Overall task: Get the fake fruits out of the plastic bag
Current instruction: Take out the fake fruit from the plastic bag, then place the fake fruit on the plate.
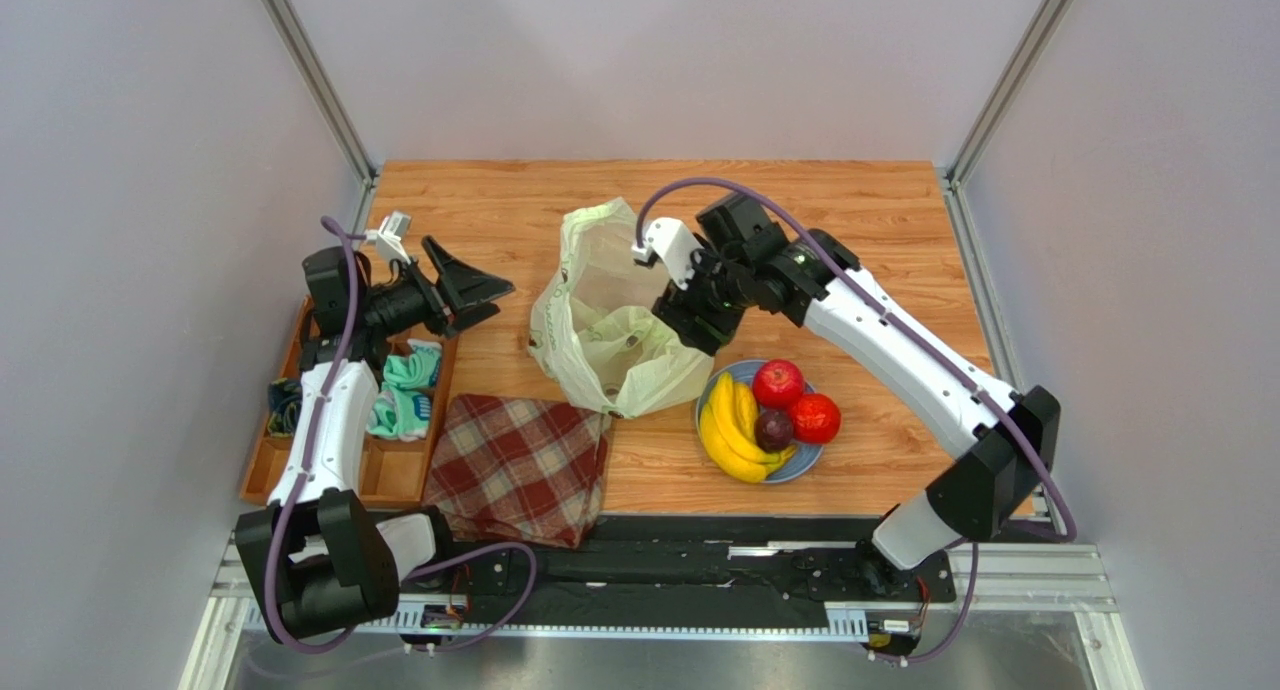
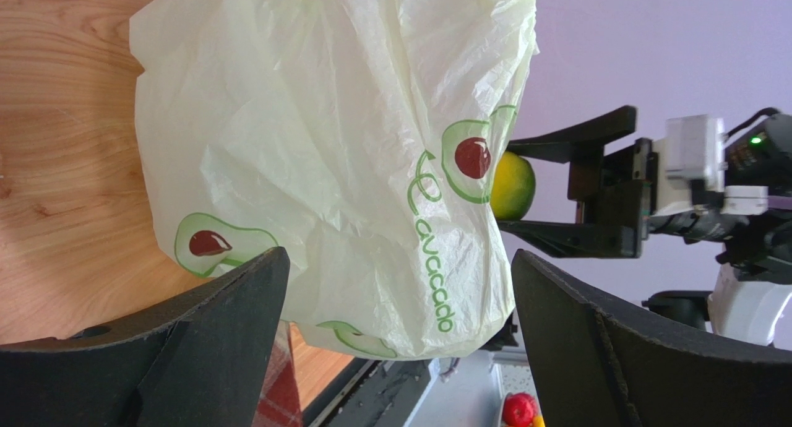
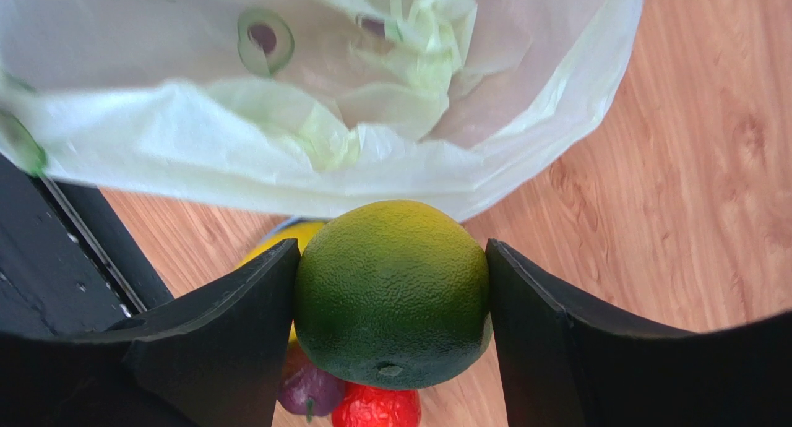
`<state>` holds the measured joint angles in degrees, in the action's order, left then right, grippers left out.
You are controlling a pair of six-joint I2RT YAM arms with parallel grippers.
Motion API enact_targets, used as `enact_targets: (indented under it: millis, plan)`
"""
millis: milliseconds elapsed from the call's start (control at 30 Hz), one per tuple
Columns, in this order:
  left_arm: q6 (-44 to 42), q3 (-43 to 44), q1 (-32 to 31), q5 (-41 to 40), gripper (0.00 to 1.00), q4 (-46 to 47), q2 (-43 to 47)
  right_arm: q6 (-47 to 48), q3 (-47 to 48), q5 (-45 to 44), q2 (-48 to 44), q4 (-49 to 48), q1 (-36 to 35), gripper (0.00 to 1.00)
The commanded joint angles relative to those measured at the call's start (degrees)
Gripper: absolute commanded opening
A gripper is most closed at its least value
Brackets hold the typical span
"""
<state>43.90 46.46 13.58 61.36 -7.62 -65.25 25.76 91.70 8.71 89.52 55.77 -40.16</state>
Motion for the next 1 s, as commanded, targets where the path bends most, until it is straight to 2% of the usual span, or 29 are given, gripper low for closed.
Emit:
enact_targets:
  millis: [0,133,367,567,733,800,867,967]
  plan:
    - [1.36,-1.28,-0.05,0.34,0.98,3.22,2.23,5.53,-9.42,0.70,-6.98,3.02,1.84,0.72]
    - [1.28,-1.37,-0.05,0.25,0.98,3.22,2.32,5.09,-14.88,-0.01,-8.92,3.30,2.02,0.72]
    - [1.10,-1.28,-0.14,0.25,0.98,2.61,2.67,3.33,-17.08,-0.98,-5.41,-0.22,2.28,0.73]
    - [0.92,-2.77,0.13,-0.01,0.98,2.34,4.17,3.69,-18.84,-1.33,-0.40,0.75,3.59,0.74]
    - [0.92,-3.13,0.65,0.07,0.98,2.08,4.79,3.16,-17.79,-2.47,2.85,0.39,3.69,0.81]
    - [0.84,-3.13,0.65,-0.01,0.98,2.17,4.79,2.81,-16.30,-3.17,3.38,1.10,3.77,0.87]
    - [0.92,-2.95,0.65,-0.01,0.98,2.26,4.35,1.32,-13.24,-3.52,3.56,2.32,3.69,1.00]
    - [0.84,-2.51,0.65,0.07,0.98,2.17,3.73,0.09,-5.26,-2.12,3.91,6.80,3.78,1.00]
